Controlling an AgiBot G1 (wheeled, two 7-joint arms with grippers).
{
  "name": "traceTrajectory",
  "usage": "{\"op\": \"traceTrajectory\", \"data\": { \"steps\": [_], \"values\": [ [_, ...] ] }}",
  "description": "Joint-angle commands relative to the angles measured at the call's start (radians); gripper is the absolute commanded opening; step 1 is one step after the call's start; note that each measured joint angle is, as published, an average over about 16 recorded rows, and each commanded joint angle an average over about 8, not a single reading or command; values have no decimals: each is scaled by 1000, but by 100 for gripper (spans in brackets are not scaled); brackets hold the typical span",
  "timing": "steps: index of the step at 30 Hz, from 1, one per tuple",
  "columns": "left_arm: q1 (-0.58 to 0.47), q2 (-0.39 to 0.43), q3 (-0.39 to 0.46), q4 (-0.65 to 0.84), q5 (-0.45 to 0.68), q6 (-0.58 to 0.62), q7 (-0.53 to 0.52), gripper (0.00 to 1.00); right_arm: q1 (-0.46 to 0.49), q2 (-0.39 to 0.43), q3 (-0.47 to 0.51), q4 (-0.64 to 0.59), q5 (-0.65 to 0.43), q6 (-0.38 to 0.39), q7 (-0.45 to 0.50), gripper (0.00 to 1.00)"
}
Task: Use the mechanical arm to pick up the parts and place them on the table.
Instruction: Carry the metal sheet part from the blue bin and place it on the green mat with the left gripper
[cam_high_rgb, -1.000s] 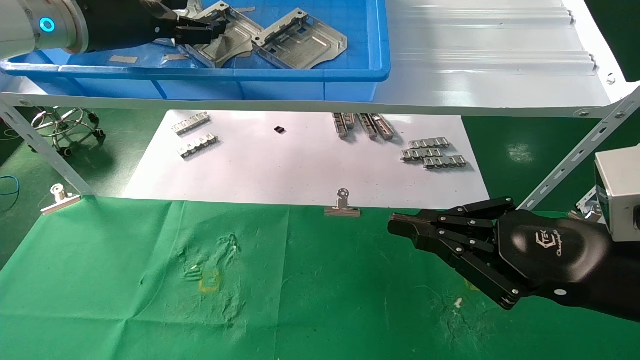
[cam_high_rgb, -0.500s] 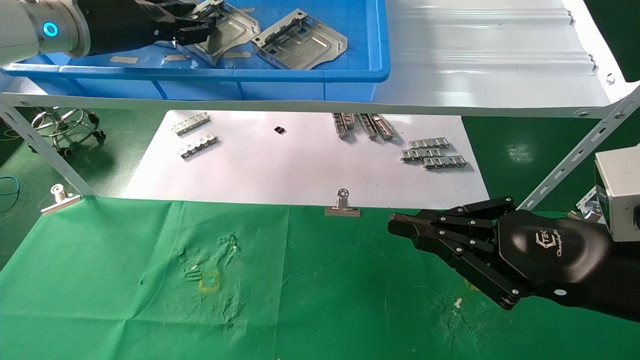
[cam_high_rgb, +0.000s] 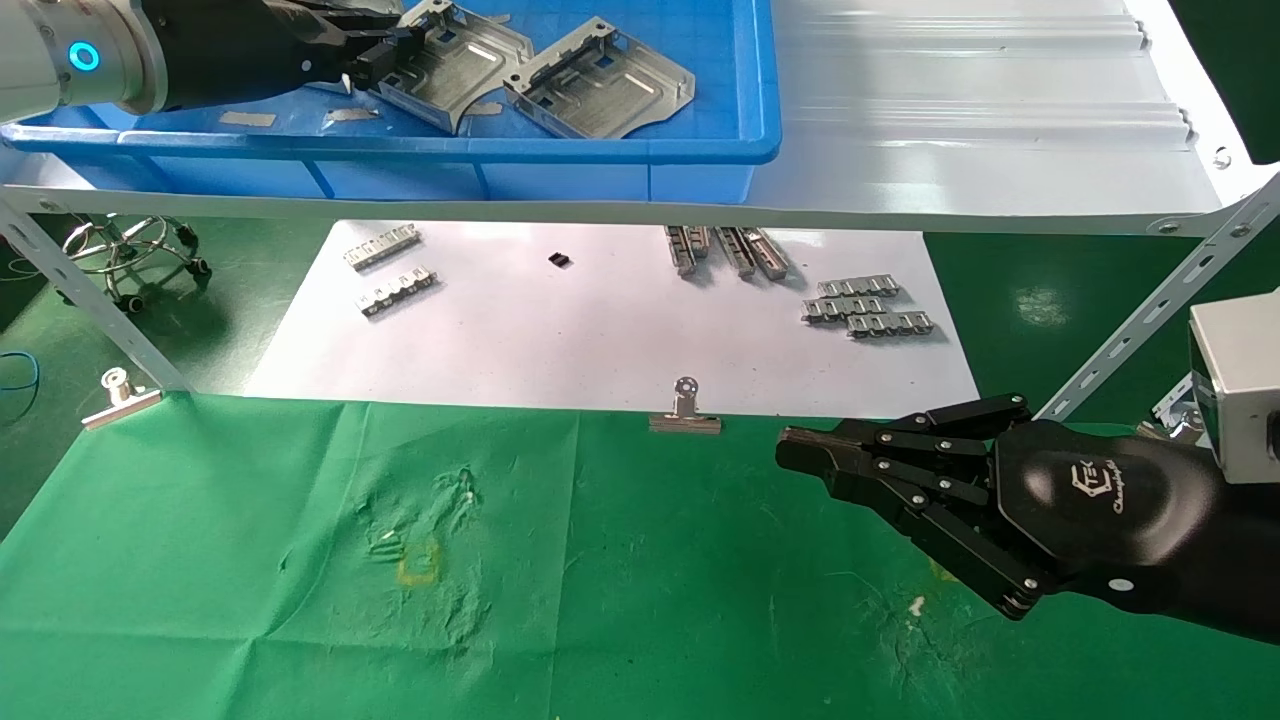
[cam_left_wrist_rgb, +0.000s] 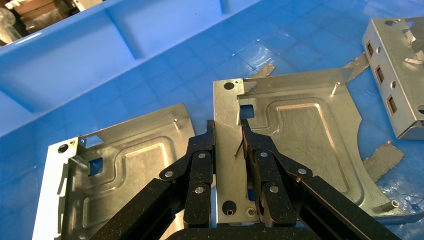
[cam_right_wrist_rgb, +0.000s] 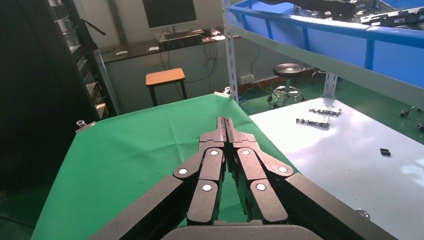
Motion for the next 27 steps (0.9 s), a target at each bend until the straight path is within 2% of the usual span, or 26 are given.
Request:
{"op": "traceTrajectory", "data": {
  "steps": [1,7,12,27],
  "values": [
    [-3,-1,0,-2,-1,4,2,0,0,0,0,0,0,0,0,0],
    [-26,-20,-18,-19,-26,54,15,0,0,0,0,0,0,0,0,0],
    [-40,-49,-31,-34,-46,145,38,0,0,0,0,0,0,0,0,0],
    [-39,-176,-63,-104,-112,659,186,0,0,0,0,0,0,0,0,0]
  ]
}}
